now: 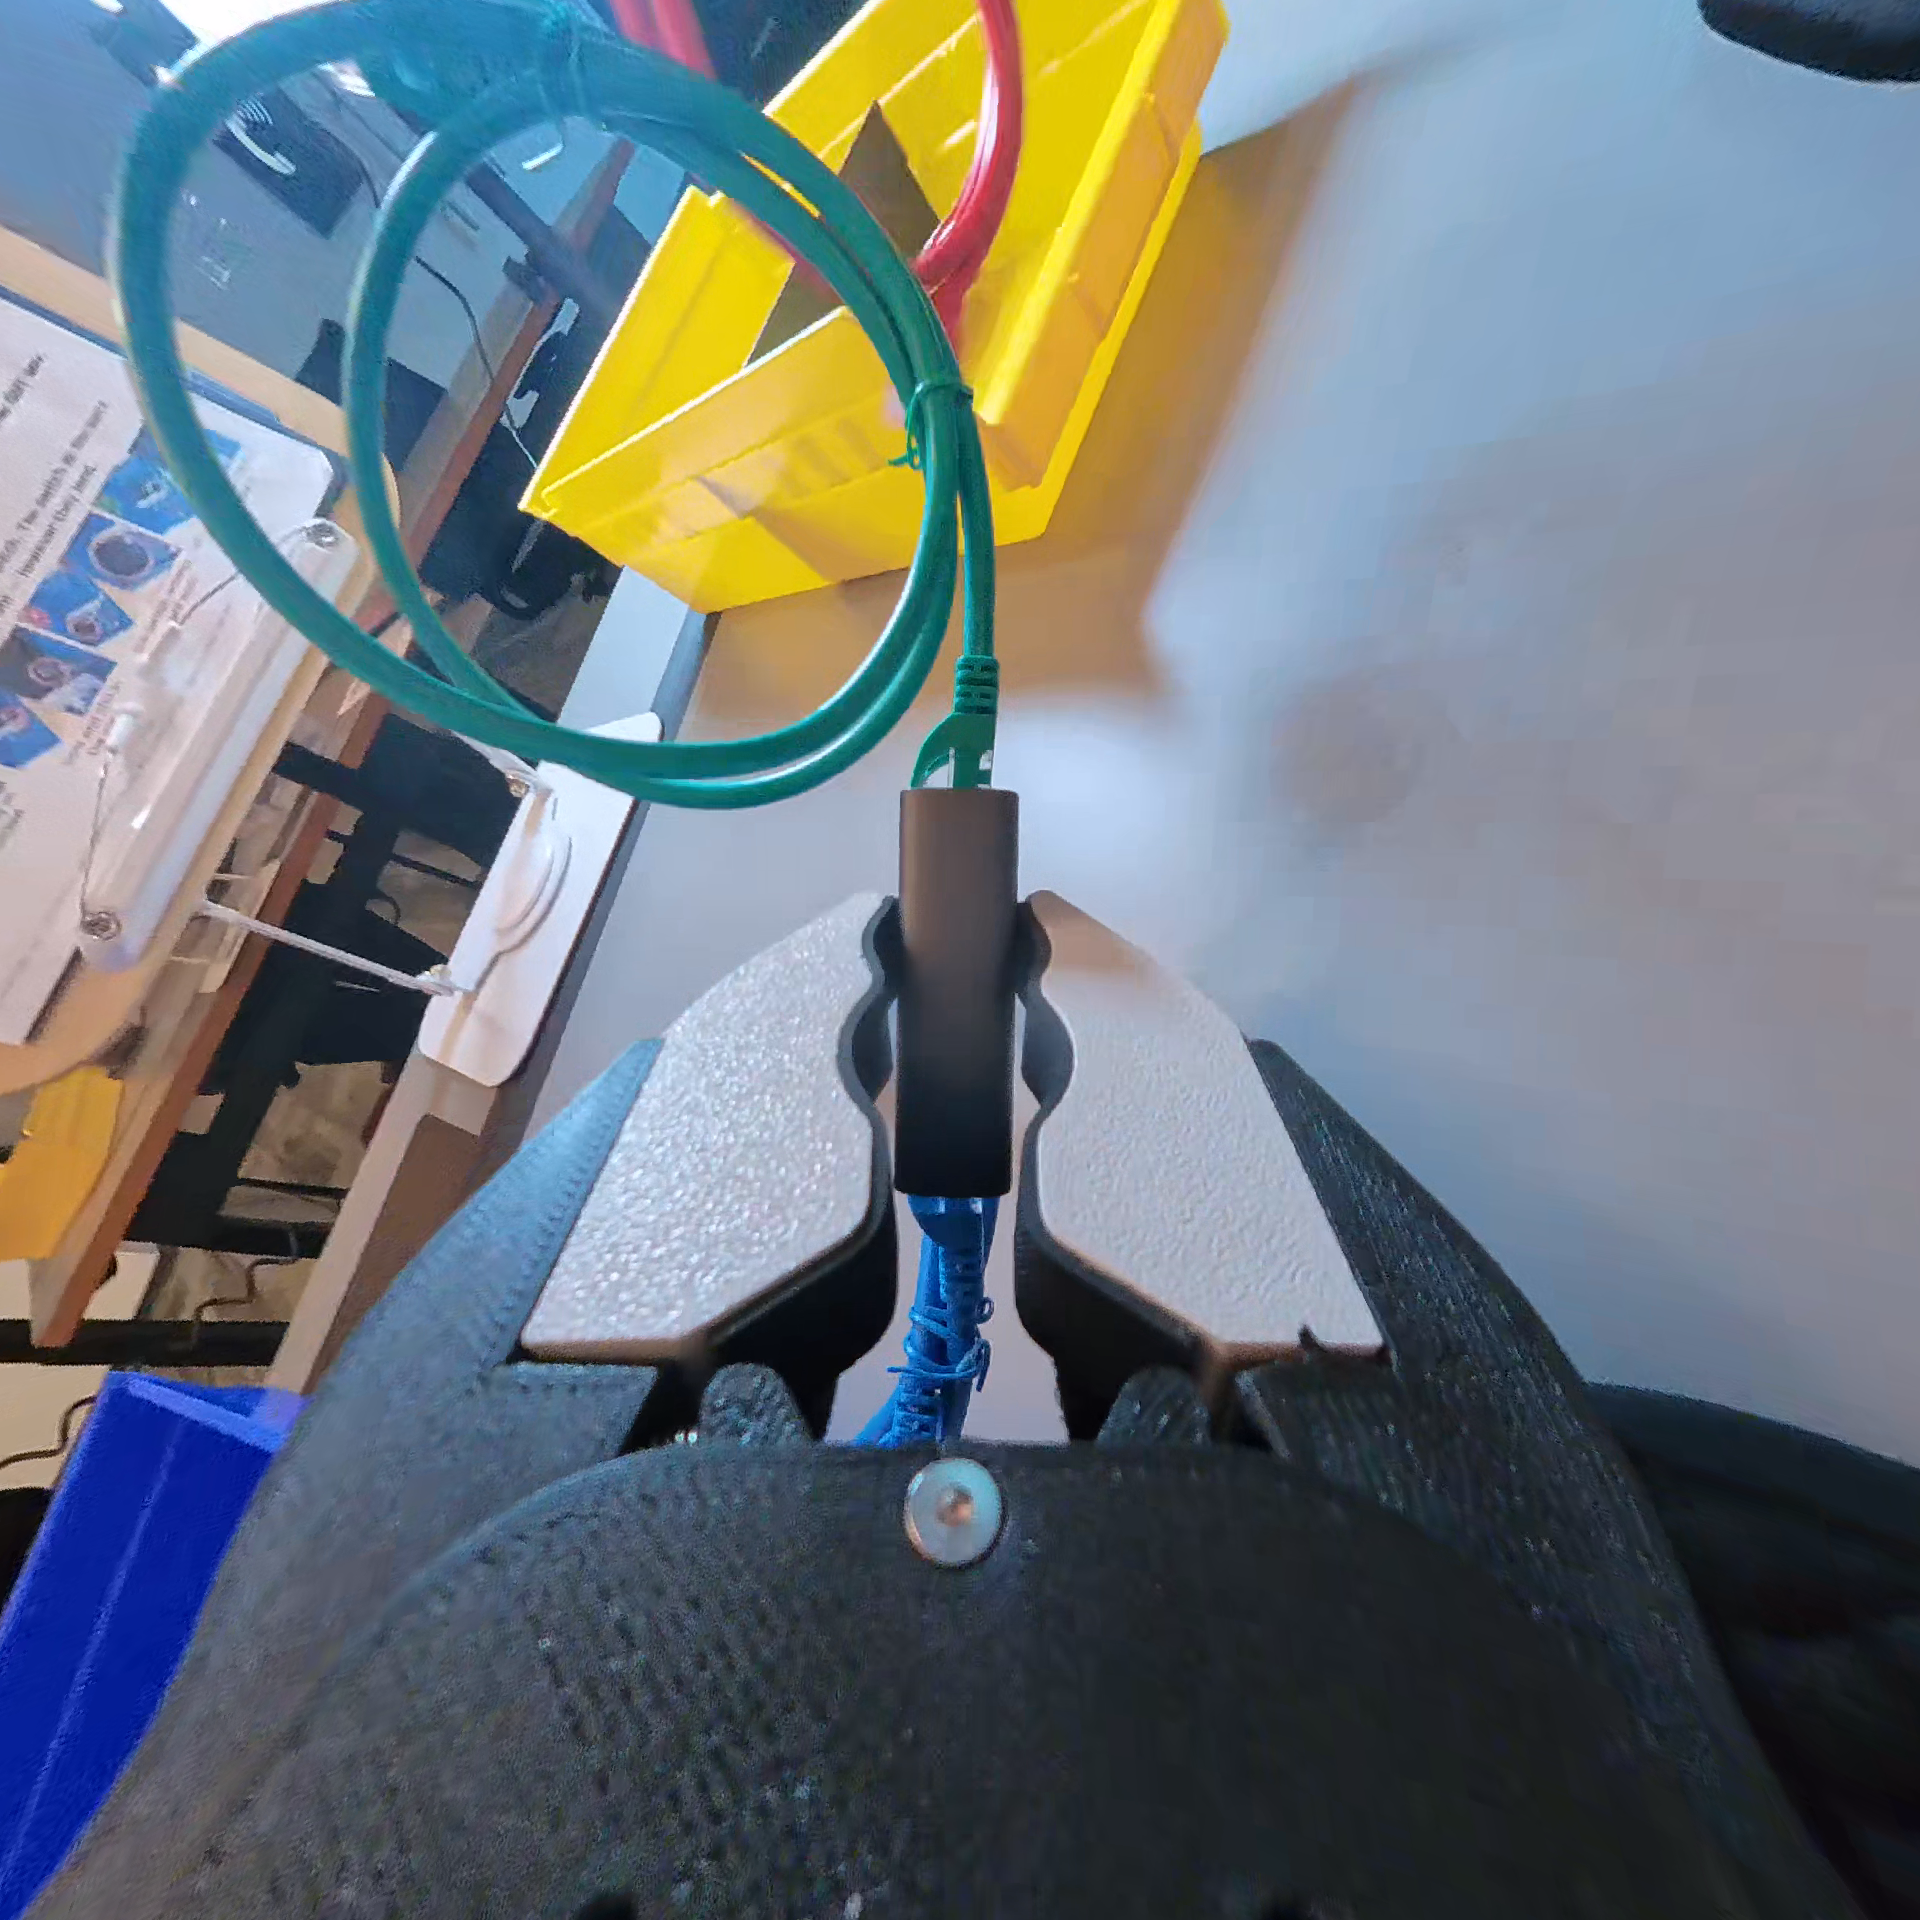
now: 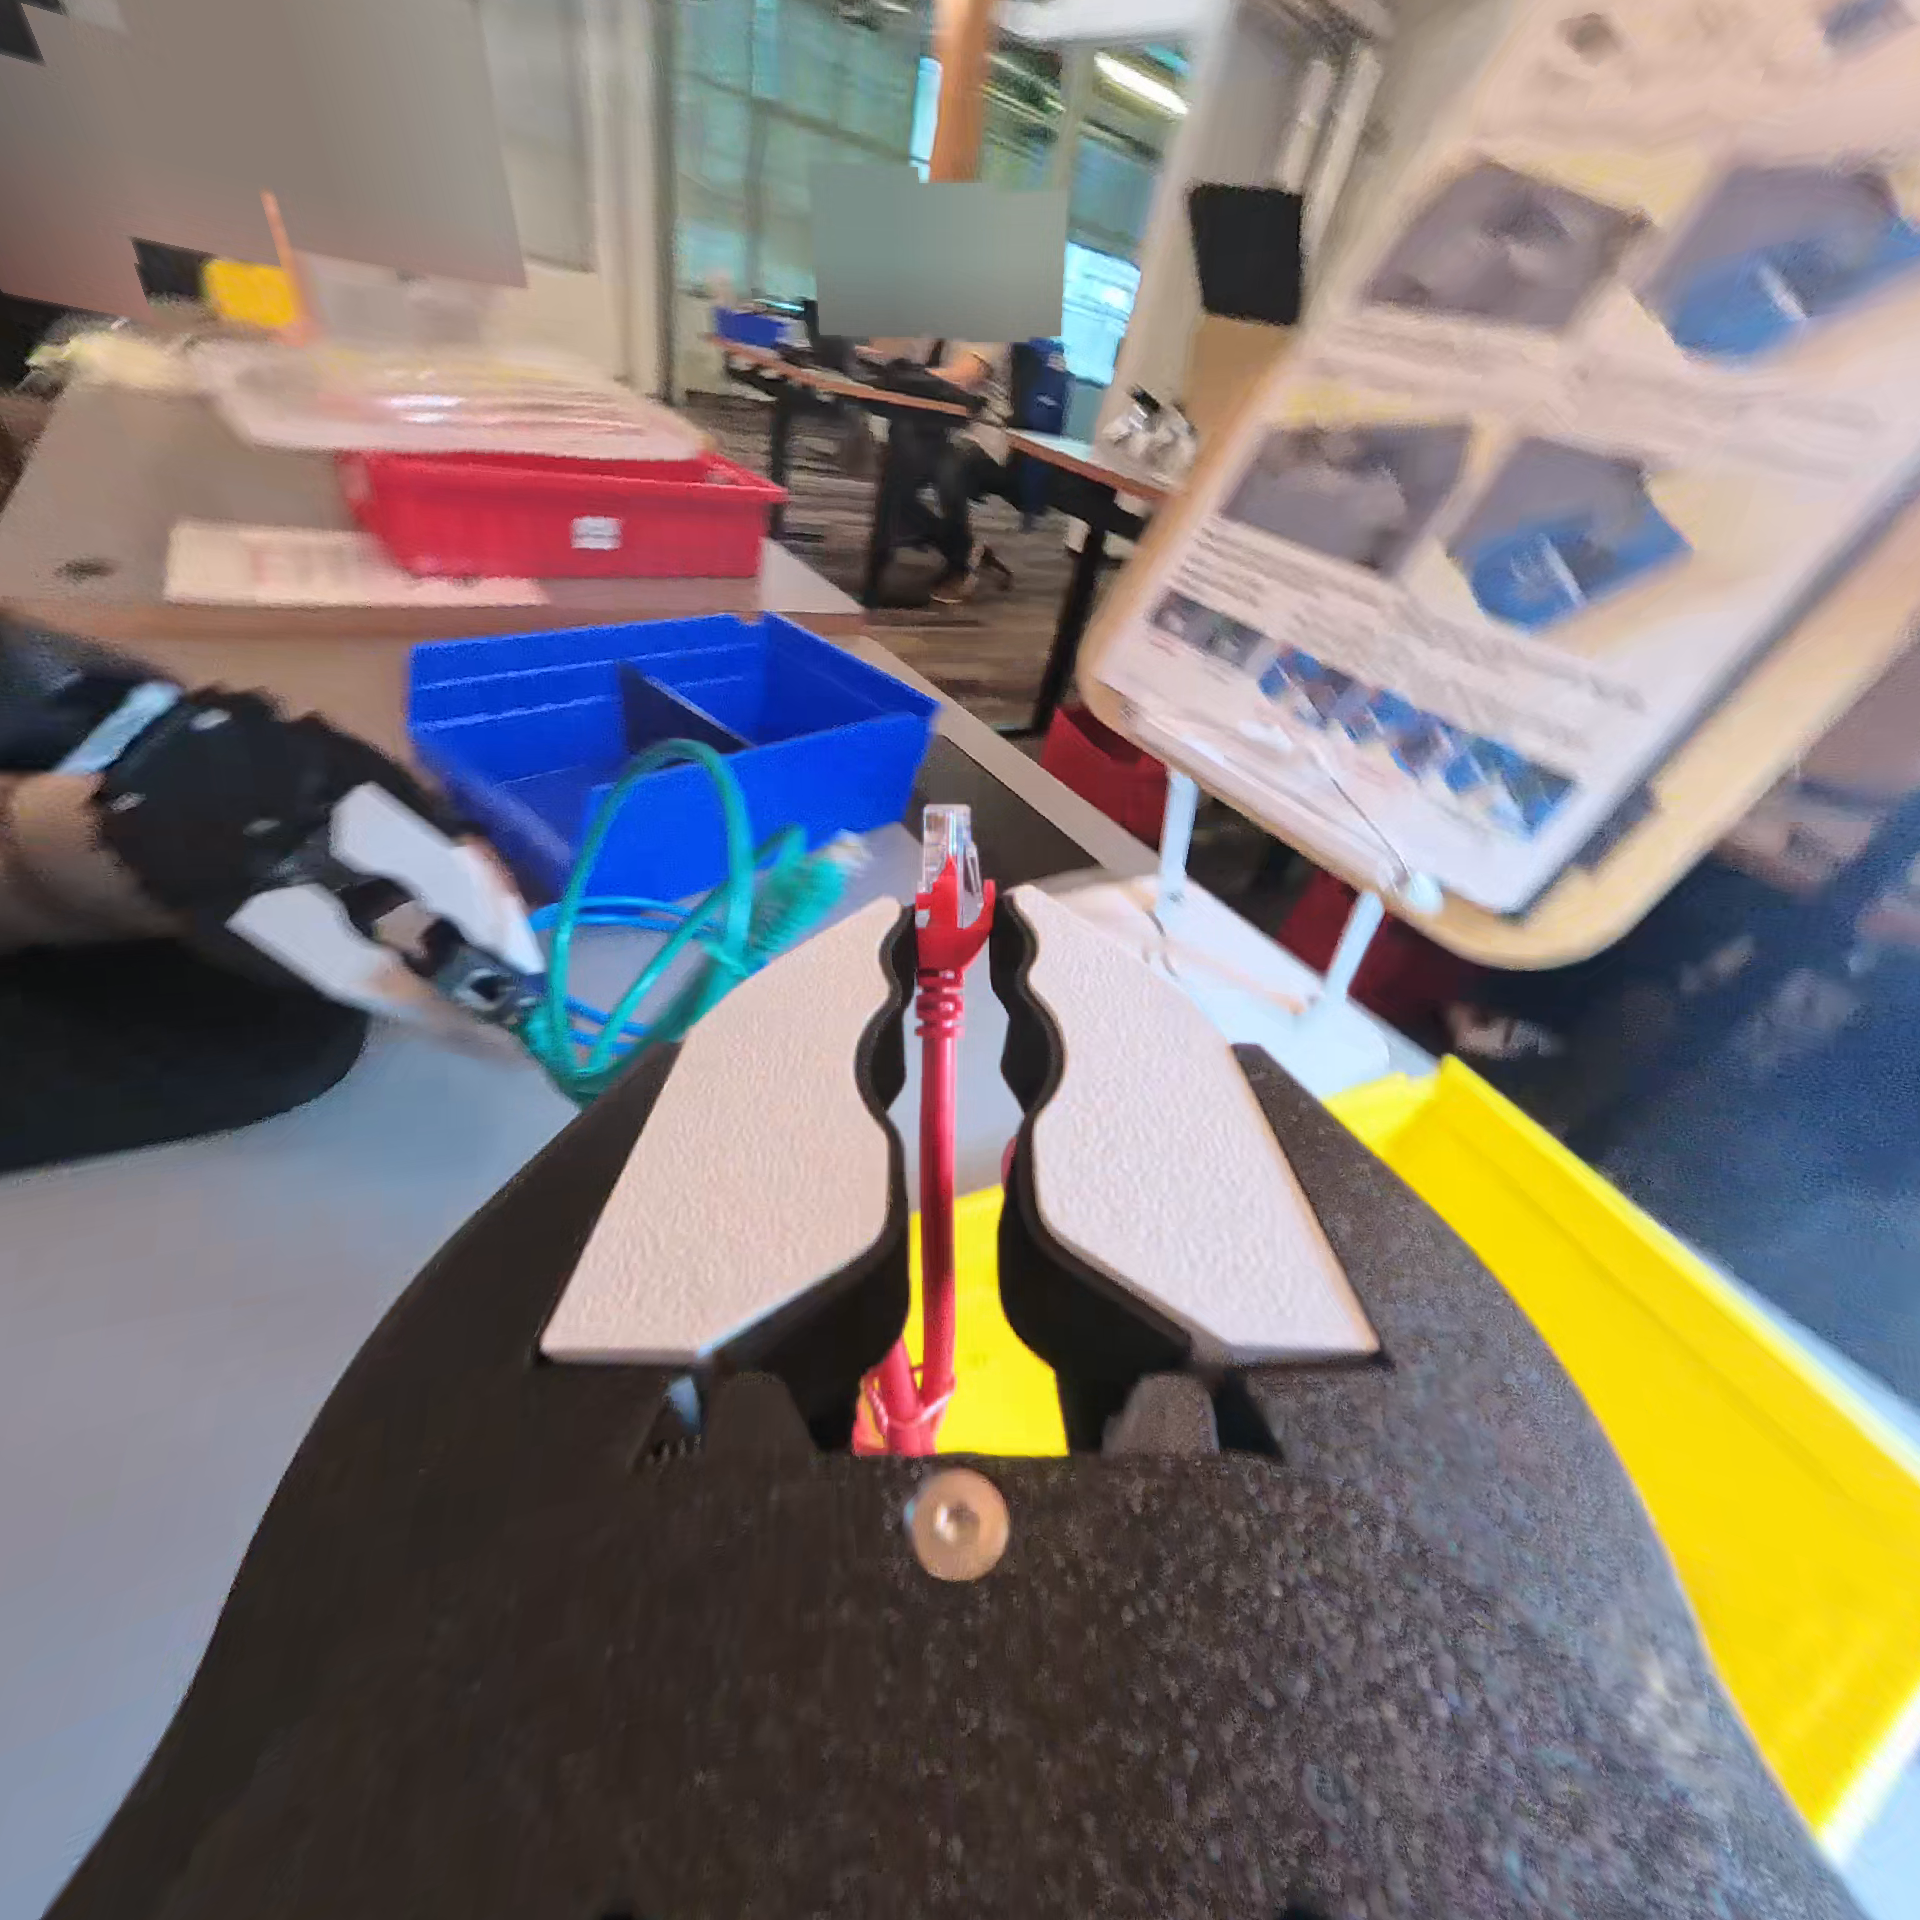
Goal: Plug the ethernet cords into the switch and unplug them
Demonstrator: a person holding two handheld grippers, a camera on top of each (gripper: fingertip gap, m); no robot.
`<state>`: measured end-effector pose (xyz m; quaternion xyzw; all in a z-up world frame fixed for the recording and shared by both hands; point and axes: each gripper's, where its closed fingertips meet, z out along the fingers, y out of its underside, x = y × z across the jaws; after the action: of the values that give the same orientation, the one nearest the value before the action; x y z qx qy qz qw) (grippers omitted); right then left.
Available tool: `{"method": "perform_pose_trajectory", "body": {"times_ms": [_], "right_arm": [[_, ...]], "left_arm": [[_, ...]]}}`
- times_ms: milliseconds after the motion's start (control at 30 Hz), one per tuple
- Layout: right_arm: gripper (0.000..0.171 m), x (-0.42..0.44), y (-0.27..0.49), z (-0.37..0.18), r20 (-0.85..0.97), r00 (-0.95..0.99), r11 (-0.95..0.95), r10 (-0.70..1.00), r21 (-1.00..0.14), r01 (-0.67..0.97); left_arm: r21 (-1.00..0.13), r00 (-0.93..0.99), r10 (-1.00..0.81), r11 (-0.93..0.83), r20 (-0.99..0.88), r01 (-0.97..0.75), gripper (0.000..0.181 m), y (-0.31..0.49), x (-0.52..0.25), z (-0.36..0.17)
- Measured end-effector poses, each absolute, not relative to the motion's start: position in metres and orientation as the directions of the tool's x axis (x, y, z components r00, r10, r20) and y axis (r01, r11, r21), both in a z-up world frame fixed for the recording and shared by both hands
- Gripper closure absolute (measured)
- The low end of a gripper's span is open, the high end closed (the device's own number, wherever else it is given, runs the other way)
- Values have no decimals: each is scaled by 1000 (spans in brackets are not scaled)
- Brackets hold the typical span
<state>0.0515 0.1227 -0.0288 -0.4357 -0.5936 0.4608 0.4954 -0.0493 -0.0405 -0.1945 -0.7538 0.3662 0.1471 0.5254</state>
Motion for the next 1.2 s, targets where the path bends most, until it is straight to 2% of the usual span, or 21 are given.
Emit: {"method": "perform_pose_trajectory", "body": {"times_ms": [67,133,267,367,433,533,633,767,833,1033,1133,1200], "right_arm": [[157,43,175,-50,94,-1,93,996,-989,116],[157,40,204,-64,109,37,106,993,-991,79],[157,51,223,-31,186,115,187,976,-982,-4],[157,55,229,-6,326,173,324,929,-945,39],[157,50,230,-15,392,176,377,903,-919,113],[157,39,219,-83,477,68,434,876,-843,317],[155,40,201,-170,578,-94,531,811,-659,533],[150,54,193,-216,499,-170,469,850,-568,677],[139,58,186,-214,445,-182,440,877,-590,677],[138,58,169,-137,407,-73,393,911,-796,461],[139,66,178,-114,435,19,382,900,-810,445],[139,73,195,-112,478,91,377,874,-784,494]], "left_arm": [[-695,695,-406,-177,-593,-697,161,-41,-49,-196],[-691,690,-415,-178,-593,-701,161,-42,-48,-200],[-687,685,-430,-182,-588,-704,161,-41,-45,-207],[-686,686,-442,-192,-578,-702,161,-40,-45,-212],[-677,679,-445,-194,-584,-710,161,-40,-44,-214],[-668,671,-441,-192,-596,-719,160,-42,-44,-213],[-671,673,-439,-189,-596,-717,161,-42,-43,-211],[-672,673,-449,-193,-587,-715,160,-42,-42,-214],[-667,670,-450,-195,-590,-719,160,-42,-42,-215],[-669,676,-453,-207,-581,-714,160,-41,-42,-218],[-654,665,-458,-212,-590,-726,160,-41,-41,-220],[-645,657,-464,-213,-595,-734,160,-41,-40,-222]]}}
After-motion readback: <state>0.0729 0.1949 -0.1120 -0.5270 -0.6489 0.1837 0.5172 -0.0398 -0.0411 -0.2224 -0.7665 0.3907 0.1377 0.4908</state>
